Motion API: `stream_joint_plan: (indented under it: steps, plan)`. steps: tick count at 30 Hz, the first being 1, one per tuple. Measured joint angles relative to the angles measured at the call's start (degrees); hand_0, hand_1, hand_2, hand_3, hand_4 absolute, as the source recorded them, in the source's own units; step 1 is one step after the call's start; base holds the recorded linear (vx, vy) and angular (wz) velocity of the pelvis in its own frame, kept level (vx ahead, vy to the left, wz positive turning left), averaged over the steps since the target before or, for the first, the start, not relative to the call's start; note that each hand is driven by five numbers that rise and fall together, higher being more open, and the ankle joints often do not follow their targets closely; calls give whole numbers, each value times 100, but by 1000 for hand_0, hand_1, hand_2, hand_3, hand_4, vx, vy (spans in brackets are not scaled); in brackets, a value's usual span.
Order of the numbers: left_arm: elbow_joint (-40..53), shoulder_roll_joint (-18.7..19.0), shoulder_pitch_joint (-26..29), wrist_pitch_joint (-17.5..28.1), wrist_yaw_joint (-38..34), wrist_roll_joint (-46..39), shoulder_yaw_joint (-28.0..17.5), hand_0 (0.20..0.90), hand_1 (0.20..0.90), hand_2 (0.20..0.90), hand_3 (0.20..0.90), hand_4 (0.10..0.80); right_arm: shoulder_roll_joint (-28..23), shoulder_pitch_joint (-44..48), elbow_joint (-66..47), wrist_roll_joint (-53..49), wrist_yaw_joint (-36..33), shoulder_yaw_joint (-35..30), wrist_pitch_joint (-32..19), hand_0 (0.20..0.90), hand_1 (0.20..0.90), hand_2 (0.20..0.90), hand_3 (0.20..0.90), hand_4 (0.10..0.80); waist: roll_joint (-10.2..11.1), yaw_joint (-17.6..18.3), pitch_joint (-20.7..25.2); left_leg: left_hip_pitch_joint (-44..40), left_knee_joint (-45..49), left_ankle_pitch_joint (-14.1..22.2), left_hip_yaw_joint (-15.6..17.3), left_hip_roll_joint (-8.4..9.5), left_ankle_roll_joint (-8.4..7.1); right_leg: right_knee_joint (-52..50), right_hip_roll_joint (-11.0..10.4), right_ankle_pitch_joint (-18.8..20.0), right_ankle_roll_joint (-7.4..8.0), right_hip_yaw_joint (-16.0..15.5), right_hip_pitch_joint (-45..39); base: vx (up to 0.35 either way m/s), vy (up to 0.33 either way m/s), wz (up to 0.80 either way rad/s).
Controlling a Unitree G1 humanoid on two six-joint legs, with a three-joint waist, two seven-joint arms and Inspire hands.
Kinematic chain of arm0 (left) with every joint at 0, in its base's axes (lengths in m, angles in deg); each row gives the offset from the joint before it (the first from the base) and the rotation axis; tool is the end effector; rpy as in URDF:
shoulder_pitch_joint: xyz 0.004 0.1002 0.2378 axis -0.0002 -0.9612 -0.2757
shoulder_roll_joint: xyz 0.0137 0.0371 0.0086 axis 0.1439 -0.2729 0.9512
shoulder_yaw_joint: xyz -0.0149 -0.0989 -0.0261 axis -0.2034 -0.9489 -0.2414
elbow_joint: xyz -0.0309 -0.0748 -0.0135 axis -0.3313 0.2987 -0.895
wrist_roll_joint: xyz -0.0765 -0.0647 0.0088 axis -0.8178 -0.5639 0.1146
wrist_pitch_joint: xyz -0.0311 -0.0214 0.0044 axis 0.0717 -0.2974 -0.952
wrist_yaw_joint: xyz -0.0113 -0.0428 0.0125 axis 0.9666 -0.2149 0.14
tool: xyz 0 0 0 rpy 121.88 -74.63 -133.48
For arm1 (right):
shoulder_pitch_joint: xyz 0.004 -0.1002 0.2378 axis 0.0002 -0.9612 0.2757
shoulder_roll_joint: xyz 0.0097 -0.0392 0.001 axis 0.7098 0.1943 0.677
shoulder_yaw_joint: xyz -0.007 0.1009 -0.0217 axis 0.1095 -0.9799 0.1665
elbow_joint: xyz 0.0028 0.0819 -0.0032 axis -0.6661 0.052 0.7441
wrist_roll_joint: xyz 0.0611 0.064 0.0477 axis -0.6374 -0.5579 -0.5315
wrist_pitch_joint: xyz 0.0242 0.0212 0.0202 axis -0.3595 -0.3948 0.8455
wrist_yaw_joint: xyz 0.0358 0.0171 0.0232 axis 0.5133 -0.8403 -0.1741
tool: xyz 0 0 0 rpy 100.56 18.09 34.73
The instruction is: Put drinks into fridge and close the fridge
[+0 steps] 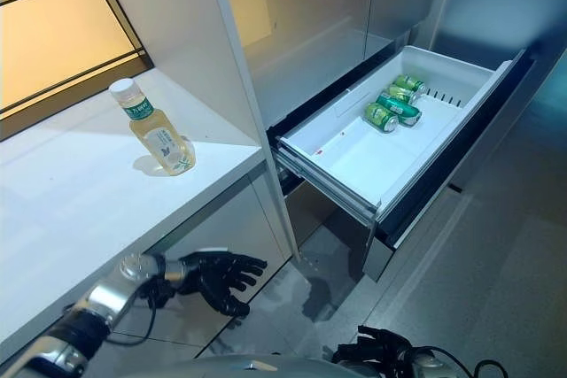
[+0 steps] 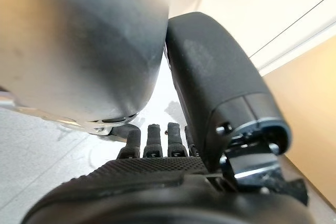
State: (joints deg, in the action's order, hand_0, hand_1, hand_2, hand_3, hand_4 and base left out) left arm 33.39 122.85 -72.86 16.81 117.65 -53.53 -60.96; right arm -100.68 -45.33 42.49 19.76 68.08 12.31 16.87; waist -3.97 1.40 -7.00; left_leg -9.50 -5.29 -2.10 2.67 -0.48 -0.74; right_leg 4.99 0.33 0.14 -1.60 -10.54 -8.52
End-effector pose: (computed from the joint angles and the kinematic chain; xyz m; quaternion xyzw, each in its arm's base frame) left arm 0.2212 0.2341 0.0412 0.1072 0.3481 -0.4935 0.7898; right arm 0.0803 -0.2431 -0.1069 0.0092 0.5726 0.0630 0.8174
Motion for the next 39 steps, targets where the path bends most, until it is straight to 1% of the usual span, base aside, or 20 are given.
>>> stream_joint_plan:
  steps: [2,3,5,7,9,12,17,19,20,21,22,23,24,27,29,30,31,34,36,39]
  plan:
    - [555,12,155,-324,326,-785,-48,900,900,900,900,800,3,-45,21,7,-11,1,-85,900,900,900,900,800,-22,5,15,-24,0,0,-8,2,0,7,0,21,6,1,-29,48,-3,2]
    - [783,-16,187,-362,423,-1206,-69,900,900,900,900,800,6,-55,24,15,-14,4,-114,900,900,900,900,800,-37,12,25,-35,-3,1,-8,3,0,14,-1,21,6,3,-42,40,-2,1]
    - [1227,-76,200,-369,473,-2049,-75,900,900,900,900,800,28,-66,84,40,-25,5,-205,900,900,900,900,800,-50,29,33,-73,-5,2,-12,4,-1,19,1,22,6,3,-83,17,-3,0]
    - [1780,-330,201,-197,433,-3138,-114,900,900,900,900,800,32,-118,92,43,-106,5,-287,900,900,900,900,800,-100,39,76,-87,-7,9,-12,2,-3,20,3,21,6,11,-96,37,-12,-2]
    - [2195,-554,213,181,309,-3842,-227,900,900,900,900,800,36,-141,93,44,-129,9,-327,900,900,900,900,800,-137,53,103,-98,-7,9,-12,-5,-4,20,11,21,7,33,-100,41,-19,-5]
    - [2410,-725,379,955,106,-4533,-421,900,900,900,900,800,39,-204,97,42,-202,29,-354,900,900,900,900,800,-137,60,186,-103,-7,6,-12,-18,-9,20,23,20,7,33,-104,45,-20,-2]
    - [2639,-760,658,2526,-828,-4859,-1010,900,900,900,900,800,40,-264,103,42,-271,109,-386,900,900,900,900,800,-120,51,280,-120,-7,2,-30,-23,-15,21,28,10,23,29,-140,19,-11,1]
    - [2648,-738,704,3143,-1281,-4805,-1155,900,900,900,900,800,70,-283,94,42,-309,110,-384,900,900,900,900,800,-82,41,303,-115,-7,0,-46,-23,-18,21,30,10,23,20,-140,0,0,0]
    - [2650,-743,704,3781,-1743,-4594,-1280,900,900,900,900,800,101,-305,86,42,-344,117,-383,900,900,900,900,800,-41,31,328,-113,-7,-1,-55,-24,-19,21,31,10,22,15,-140,0,0,0]
    - [2649,-742,704,4053,-1940,-4447,-1368,900,900,900,900,800,117,-308,85,42,-351,119,-381,900,900,900,900,800,-25,26,332,-112,-6,-1,-59,-24,-19,22,32,10,22,13,-139,14,-33,2]
    - [2649,-758,706,4567,-2359,-4194,-1599,900,900,900,900,800,147,-319,86,41,-364,125,-382,900,900,900,900,800,15,18,349,-110,-5,-2,-63,-22,-20,21,31,10,22,12,-132,0,0,0]
    - [2649,-773,707,4812,-2569,-4041,-1691,900,900,900,900,800,160,-324,87,39,-372,132,-382,900,900,900,900,800,32,10,358,-110,-4,-2,-65,-21,-20,21,30,14,17,10,-132,8,-30,2]
    - [2647,-888,707,5258,-3027,-3627,-1957,900,900,900,900,800,195,-330,93,39,-383,166,-382,900,900,900,900,800,85,-5,386,-107,-2,-2,-72,-21,-20,22,30,22,4,4,-127,6,-24,4]
    - [2643,-1108,708,6171,-4264,-2574,-2338,900,900,900,900,800,290,-346,143,41,-402,214,-380,900,900,900,900,800,240,-78,459,-74,7,-3,-106,-17,-20,21,29,29,-7,-23,-103,3,-16,5]
    - [2640,-1111,708,6504,-5001,-1903,-2477,900,900,900,900,800,326,-371,174,41,-408,216,-381,900,900,900,900,800,302,-129,488,-70,18,-2,-122,-9,-20,21,23,28,-8,-33,-100,-3,-4,3]
    - [2642,-1109,712,6687,-5619,-1302,-2524,900,900,900,900,800,342,-369,206,41,-418,223,-381,900,900,900,900,800,327,-154,504,-66,17,-2,-132,0,-18,21,13,27,-8,-58,-104,-4,-8,8]
    - [2652,-1101,725,6713,-6083,-870,-2537,900,900,900,900,800,344,-372,210,42,-435,228,-380,900,900,900,900,800,335,-167,509,-60,13,-4,-140,7,-15,21,5,27,-7,-75,-105,-2,-4,8]
    - [2650,-1003,760,6620,-7053,106,-2523,900,900,900,900,800,341,-372,208,42,-452,229,-376,900,900,900,900,800,333,-182,511,-31,-5,-12,-148,17,-4,21,-7,8,21,-89,-93,0,-1,2]
    - [2623,-803,765,6412,-7396,512,-2470,900,900,900,900,800,338,-368,207,41,-451,228,-372,900,900,900,900,800,326,-174,511,-16,-6,-12,-147,15,-4,21,-5,8,21,-90,-85,0,0,0]
    - [2479,-593,764,6101,-7576,628,-2414,900,900,900,900,800,316,-365,198,42,-444,227,-363,900,900,900,900,800,283,-146,518,-17,-7,-13,-151,14,-2,21,-5,8,21,-96,-90,0,0,0]
